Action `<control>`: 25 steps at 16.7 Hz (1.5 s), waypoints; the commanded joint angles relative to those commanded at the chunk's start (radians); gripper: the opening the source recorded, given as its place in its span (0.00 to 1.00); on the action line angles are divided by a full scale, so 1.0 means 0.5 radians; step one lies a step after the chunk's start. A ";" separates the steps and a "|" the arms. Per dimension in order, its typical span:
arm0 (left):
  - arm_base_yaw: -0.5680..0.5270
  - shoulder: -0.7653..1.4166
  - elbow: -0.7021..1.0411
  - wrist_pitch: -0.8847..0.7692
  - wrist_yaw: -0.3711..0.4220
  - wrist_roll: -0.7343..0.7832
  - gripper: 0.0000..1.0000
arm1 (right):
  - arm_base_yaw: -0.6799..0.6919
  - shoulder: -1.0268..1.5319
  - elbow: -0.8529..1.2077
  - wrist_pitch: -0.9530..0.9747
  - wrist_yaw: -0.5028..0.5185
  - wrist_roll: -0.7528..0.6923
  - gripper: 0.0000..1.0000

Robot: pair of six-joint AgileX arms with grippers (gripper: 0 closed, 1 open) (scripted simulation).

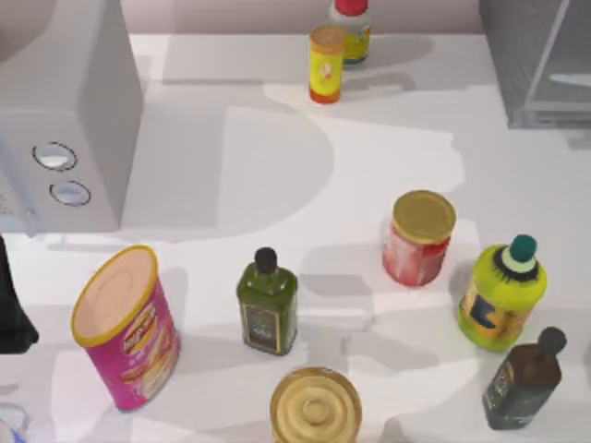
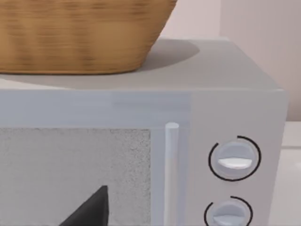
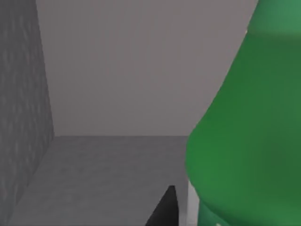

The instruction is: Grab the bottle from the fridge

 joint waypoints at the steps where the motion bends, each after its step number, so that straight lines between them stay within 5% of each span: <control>1: 0.000 0.000 0.000 0.000 0.000 0.000 1.00 | -0.007 -0.037 -0.045 0.024 -0.008 0.001 0.00; 12: 0.000 0.000 0.000 0.000 0.000 0.000 1.00 | 0.108 -0.368 -0.200 -0.053 0.025 -0.021 0.00; 25: 0.000 0.000 0.000 0.000 0.000 0.000 1.00 | 0.571 -2.948 -1.279 -1.299 0.302 -0.050 0.00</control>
